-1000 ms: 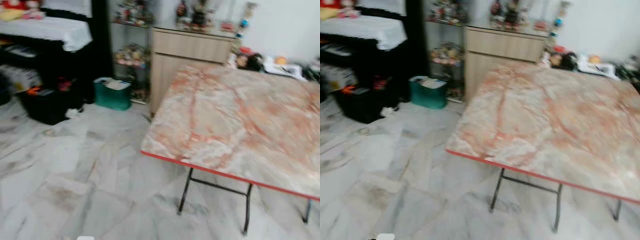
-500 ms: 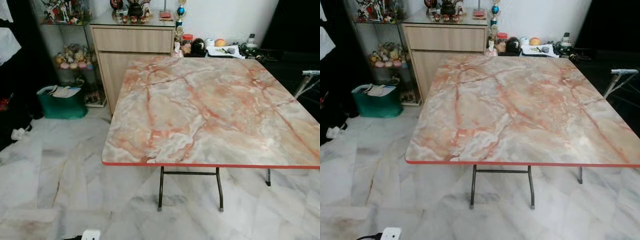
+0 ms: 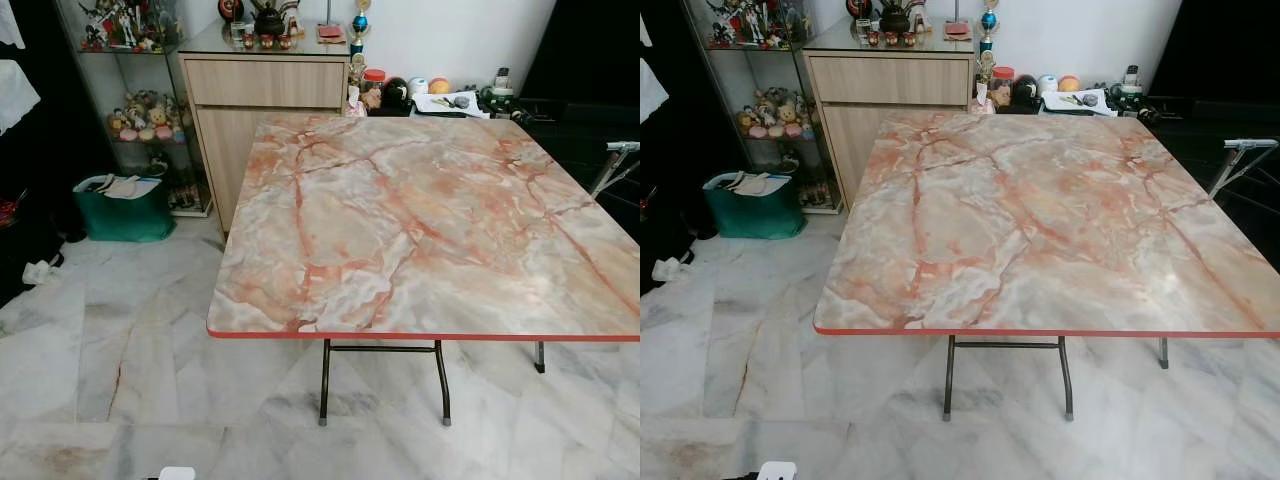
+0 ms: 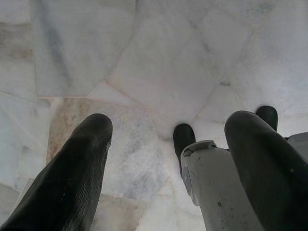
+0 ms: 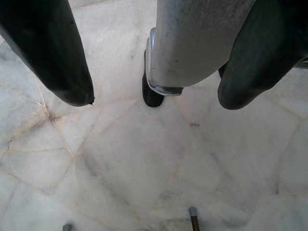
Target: Hang hanger
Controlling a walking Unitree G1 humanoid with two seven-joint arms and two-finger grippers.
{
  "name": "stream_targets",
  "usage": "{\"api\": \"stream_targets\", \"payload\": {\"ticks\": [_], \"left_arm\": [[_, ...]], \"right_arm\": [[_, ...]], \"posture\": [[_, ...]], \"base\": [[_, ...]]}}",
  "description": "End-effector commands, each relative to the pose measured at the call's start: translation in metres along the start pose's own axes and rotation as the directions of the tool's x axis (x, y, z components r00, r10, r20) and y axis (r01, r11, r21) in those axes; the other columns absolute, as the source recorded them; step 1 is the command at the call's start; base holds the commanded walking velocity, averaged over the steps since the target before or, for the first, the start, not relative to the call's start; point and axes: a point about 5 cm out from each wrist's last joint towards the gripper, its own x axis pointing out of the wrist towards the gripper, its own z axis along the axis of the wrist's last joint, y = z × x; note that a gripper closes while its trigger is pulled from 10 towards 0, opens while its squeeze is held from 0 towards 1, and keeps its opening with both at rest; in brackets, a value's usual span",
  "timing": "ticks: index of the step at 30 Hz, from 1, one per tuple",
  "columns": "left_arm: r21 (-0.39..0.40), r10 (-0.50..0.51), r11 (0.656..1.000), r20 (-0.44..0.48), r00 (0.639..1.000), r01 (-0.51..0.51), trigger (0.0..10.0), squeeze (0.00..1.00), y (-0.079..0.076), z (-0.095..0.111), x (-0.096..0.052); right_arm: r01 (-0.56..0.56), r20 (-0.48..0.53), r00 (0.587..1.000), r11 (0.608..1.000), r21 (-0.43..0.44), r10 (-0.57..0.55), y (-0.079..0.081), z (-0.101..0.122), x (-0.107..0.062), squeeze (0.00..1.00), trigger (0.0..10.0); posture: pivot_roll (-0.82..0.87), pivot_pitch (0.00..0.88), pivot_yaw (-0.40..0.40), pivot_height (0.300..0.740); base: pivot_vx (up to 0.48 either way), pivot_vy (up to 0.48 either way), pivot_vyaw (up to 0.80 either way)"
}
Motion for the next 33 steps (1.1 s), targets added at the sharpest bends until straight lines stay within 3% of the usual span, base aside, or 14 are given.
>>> {"api": "stream_targets", "payload": {"ticks": [1, 11, 33], "left_arm": [[-0.029, 0.174, 0.984, -0.099, 0.98, -0.177, 10.0, 0.0, 0.0677, -0.0415, -0.021], [-0.02, 0.161, 0.986, -0.09, 0.983, -0.164, 10.0, 0.0, 0.0631, -0.033, -0.0174], [-0.034, 0.174, 0.983, -0.09, 0.981, -0.178, 10.0, 0.0, 0.0688, -0.0328, -0.0188]], "right_arm": [[0.047, 0.08, 0.995, 0.994, 0.096, -0.055, -0.0404, 0.0511, 0.0027, 0.0, 10.0], [0.055, 0.075, 0.995, 0.995, 0.088, -0.062, -0.041, 0.0516, 0.0027, 0.0, 10.0], [0.065, 0.071, 0.995, 0.993, 0.097, -0.072, -0.0383, 0.0571, 0.004, 0.0, 10.0]], "posture": [[0.04, 0.014, 0.0, 0.74], [0.03, 0.03, -0.001, 0.74], [0.01, 0.08, 0.0, 0.74]], "base": [[0.0, -0.352, 0.0], [0.0, -0.35, 0.0], [0.0, -0.35, 0.0]]}}
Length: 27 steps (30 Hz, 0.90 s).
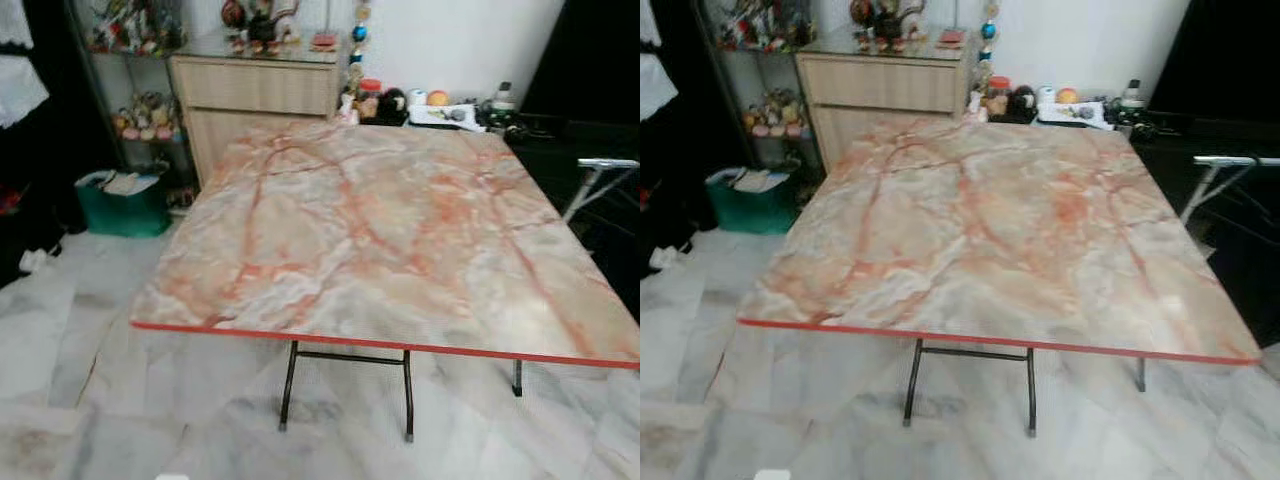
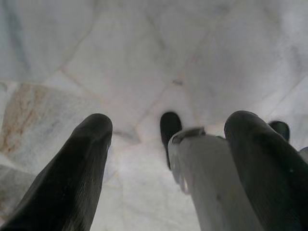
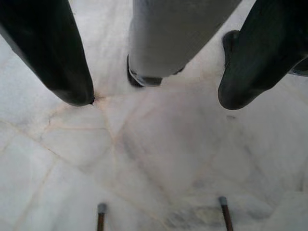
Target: Hang hanger
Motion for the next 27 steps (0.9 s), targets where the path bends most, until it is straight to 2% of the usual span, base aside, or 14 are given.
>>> {"api": "stream_targets", "payload": {"ticks": [1, 27], "left_arm": [[-0.038, 0.168, 0.984, -0.089, 0.982, -0.172, 10.0, 0.0, 0.0663, -0.0337, -0.0182], [-0.052, 0.156, 0.986, -0.083, 0.984, -0.161, 10.0, 0.0, 0.0644, -0.0302, -0.0168]], "right_arm": [[0.075, 0.063, 0.995, 0.993, 0.093, -0.081, -0.0423, 0.056, 0.0036, 0.0, 10.0], [0.077, 0.063, 0.995, 0.993, 0.092, -0.083, -0.0436, 0.0564, 0.0034, 0.0, 10.0]], "posture": [[0.01, 0.083, -0.004, 0.74], [0.01, 0.104, -0.008, 0.74]], "base": [[0.0, -0.345, 0.0], [0.0, -0.35, 0.0]]}}
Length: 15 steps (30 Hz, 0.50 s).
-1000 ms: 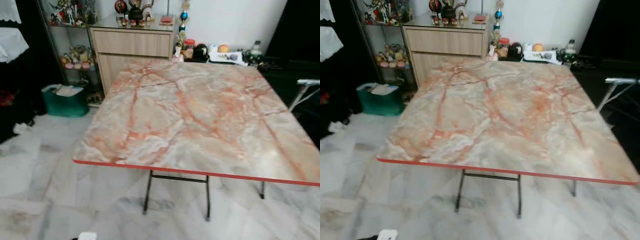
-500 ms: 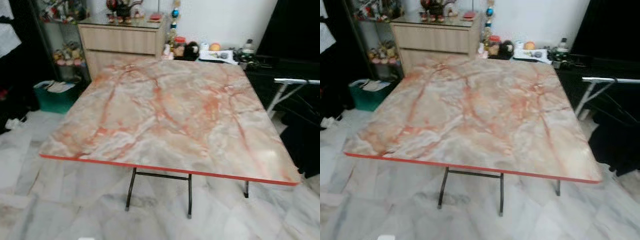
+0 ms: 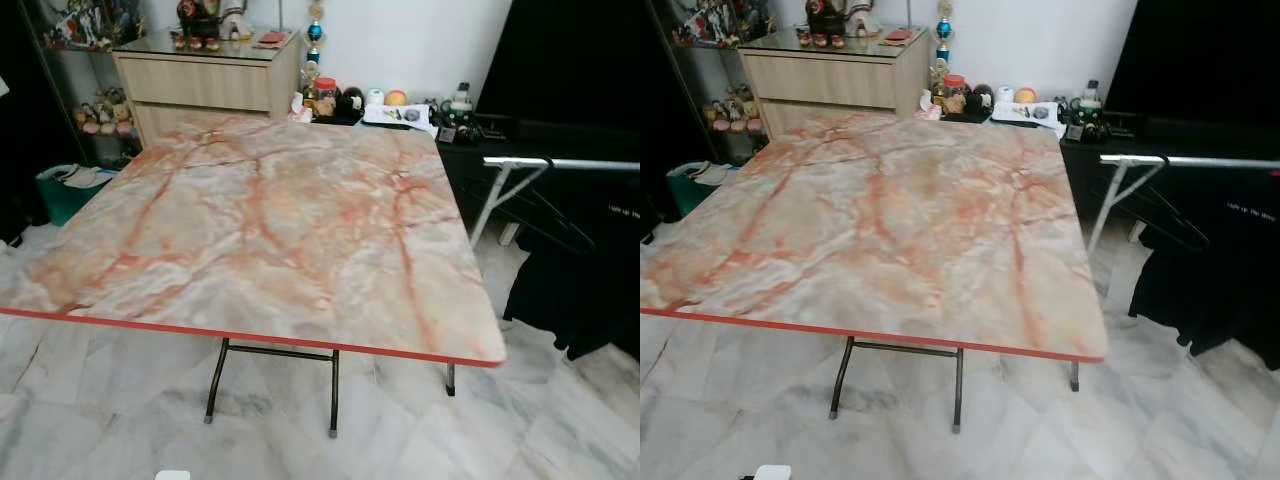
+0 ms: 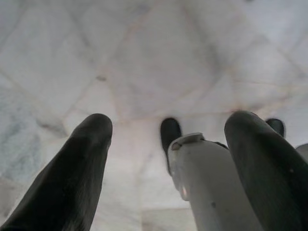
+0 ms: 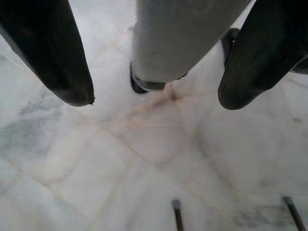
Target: Hang hanger
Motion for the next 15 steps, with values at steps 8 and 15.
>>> {"api": "stream_targets", "payload": {"ticks": [8, 15], "left_arm": [[-0.049, 0.166, 0.984, -0.083, 0.983, -0.171, 10.0, 0.0, 0.068, -0.0297, -0.0177], [-0.049, 0.168, 0.984, -0.082, 0.982, -0.172, 10.0, 0.0, 0.0684, -0.0277, -0.0172]], "right_arm": [[0.071, 0.094, 0.992, 0.992, 0.106, -0.081, -0.0394, 0.0617, 0.0038, 0.0, 10.0], [0.066, 0.082, 0.994, 0.992, 0.104, -0.075, -0.035, 0.058, 0.0044, 0.0, 10.0]], "posture": [[0.01, 0.094, 0.0, 0.74], [0.03, 0.02, 0.016, 0.74]], "base": [[0.0, -0.351, 0.0], [0.0, -0.348, 0.0]]}}
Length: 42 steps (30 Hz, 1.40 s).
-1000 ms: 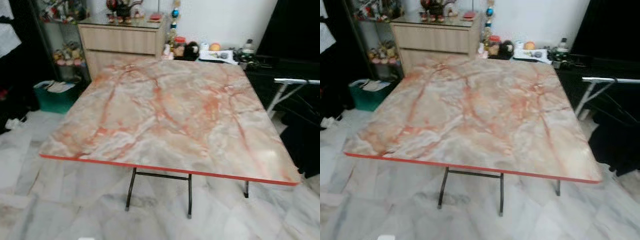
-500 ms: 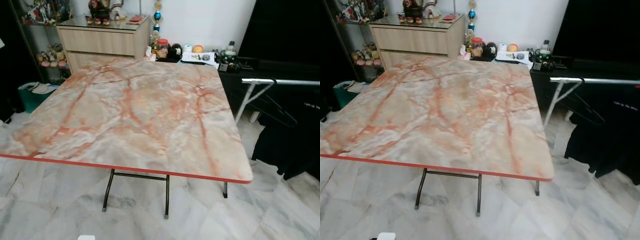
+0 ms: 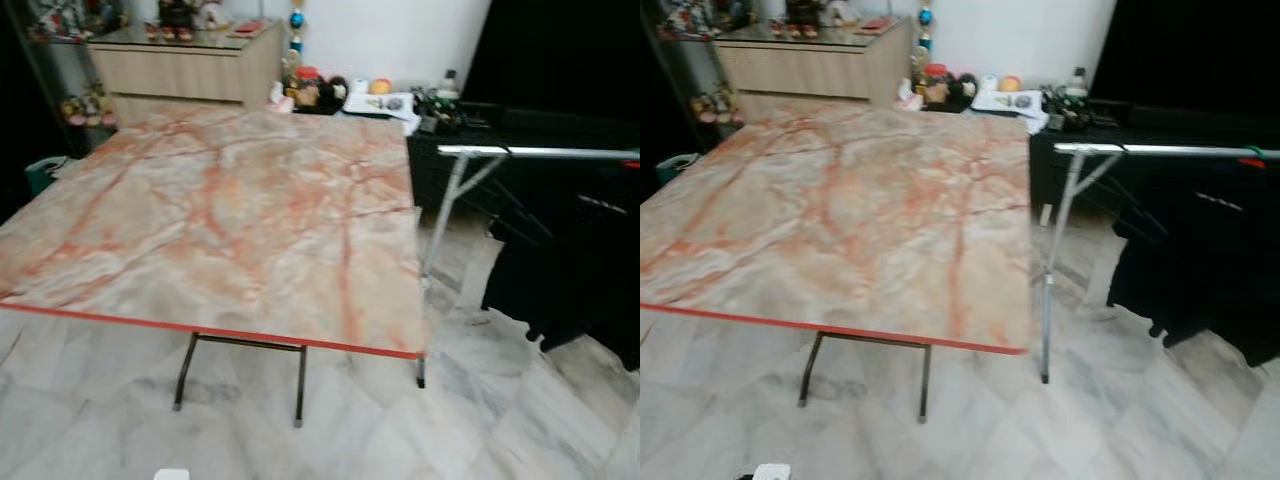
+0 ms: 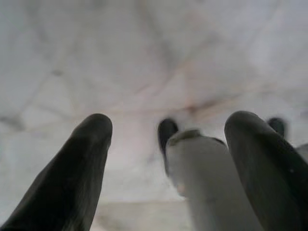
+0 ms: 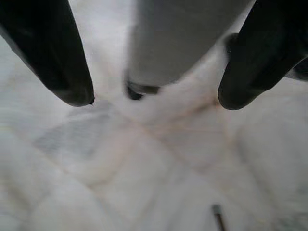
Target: Hang hanger
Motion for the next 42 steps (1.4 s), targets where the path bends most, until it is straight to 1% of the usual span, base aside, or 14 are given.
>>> {"api": "stream_targets", "payload": {"ticks": [1, 6, 9, 12, 14, 17, 20, 22, 25, 30, 33, 34, 38, 42], "left_arm": [[-0.045, 0.189, 0.98, -0.079, 0.979, -0.193, 10.0, 0.0, 0.076, -0.026, -0.019], [-0.046, 0.205, 0.977, -0.06, 0.977, -0.208, 10.0, 0.0, 0.084, -0.021, -0.02], [-0.048, 0.211, 0.976, -0.055, 0.976, -0.214, 10.0, 0.0, 0.086, -0.023, -0.022], [-0.039, 0.209, 0.977, -0.063, 0.976, -0.211, 10.0, 0.0, 0.084, -0.027, -0.022], [-0.052, 0.213, 0.975, -0.066, 0.975, -0.216, 10.0, 0.0, 0.083, -0.029, -0.022], [-0.075, 0.205, 0.975, -0.074, 0.976, -0.21, 10.0, 0.0, 0.078, -0.035, -0.022], [-0.081, 0.201, 0.975, -0.086, 0.976, -0.208, 10.0, 0.0, 0.077, -0.041, -0.023], [-0.066, 0.192, 0.978, -0.088, 0.977, -0.198, 10.0, 0.0, 0.075, -0.041, -0.023], [-0.074, 0.194, 0.977, -0.078, 0.978, -0.199, 10.0, 0.0, 0.075, -0.038, -0.022], [-0.084, 0.196, 0.976, -0.066, 0.978, -0.202, 10.0, 0.0, 0.076, -0.034, -0.022], [-0.09, 0.201, 0.974, -0.063, 0.978, -0.206, 10.0, 0.0, 0.079, -0.034, -0.022], [-0.088, 0.203, 0.974, -0.063, 0.977, -0.208, 10.0, 0.0, 0.08, -0.033, -0.023], [-0.09, 0.209, 0.973, -0.066, 0.976, -0.214, 10.0, 0.0, 0.083, -0.034, -0.024], [-0.107, 0.212, 0.97, -0.068, 0.975, -0.218, 10.0, 0.0, 0.083, -0.035, -0.024]], "right_arm": [[0.047, 0.077, 0.995, 0.993, 0.108, -0.056, -0.025, 0.056, 0.006, 0.0, 10.0], [0.036, 0.064, 0.997, 0.993, 0.115, -0.043, -0.017, 0.053, 0.007, 0.0, 10.0], [0.026, 0.06, 0.998, 0.995, 0.1, -0.032, -0.013, 0.053, 0.007, 0.0, 10.0], [0.02, 0.05, 0.998, 0.997, 0.075, -0.024, -0.009, 0.051, 0.008, 0.0, 10.0], [0.019, 0.049, 0.999, 0.997, 0.069, -0.023, -0.009, 0.05, 0.008, 0.0, 10.0], [0.026, 0.051, 0.998, 0.996, 0.083, -0.03, -0.009, 0.045, 0.007, 0.0, 10.0], [0.027, 0.047, 0.998, 0.995, 0.098, -0.032, -0.008, 0.039, 0.006, 0.0, 10.0], [0.025, 0.043, 0.999, 0.993, 0.111, -0.03, -0.006, 0.035, 0.006, 0.0, 10.0], [0.022, 0.037, 0.999, 0.993, 0.114, -0.026, -0.005, 0.031, 0.006, 0.0, 10.0], [0.001, 0.023, 1.0, 0.998, 0.056, -0.002, -0.002, 0.029, 0.006, 0.0, 10.0], [-0.01, 0.021, 1.0, 0.999, 0.04, 0.009, 0.001, 0.028, 0.006, 0.0, 10.0], [-0.017, 0.018, 1.0, 1.0, 0.023, 0.016, 0.001, 0.028, 0.006, 0.0, 10.0], [-0.026, 0.013, 1.0, 0.999, -0.02, 0.026, 0.002, 0.028, 0.006, 0.0, 10.0], [-0.018, 0.016, 1.0, 1.0, -0.019, 0.018, 0.001, 0.029, 0.006, 0.0, 10.0]], "posture": [[0.03, 0.0, 0.02, 0.74], [0.04, 0.0, 0.027, 0.74], [0.06, 0.0, 0.017, 0.74], [0.08, 0.0, 0.01, 0.74], [0.08, 0.0, 0.01, 0.74], [0.07, 0.0, 0.023, 0.74], [0.04, 0.0, 0.035, 0.74], [0.03, 0.0, 0.035, 0.74], [0.03, 0.0, 0.028, 0.74], [0.02, 0.0, 0.0, 0.74], [0.0, 0.0, -0.035, 0.74], [-0.01, 0.0, -0.059, 0.74], [-0.01, 0.0, -0.08, 0.74], [-0.01, 0.0, -0.08, 0.74]], "base": [[0.0, -0.345, 0.0], [0.0, -0.34, 0.0], [0.0, -0.331, 0.0], [0.0, -0.328, 0.0], [0.0, -0.324, 0.0], [0.0, -0.322, 0.0], [0.0, -0.319, 0.0], [0.0, -0.319, 0.0], [0.0, -0.319, 0.0], [0.0, -0.319, 0.0], [0.0, -0.304, 0.0], [0.0, -0.296, 0.0], [0.0, -0.297, 0.0], [0.0, -0.296, 0.0]]}}
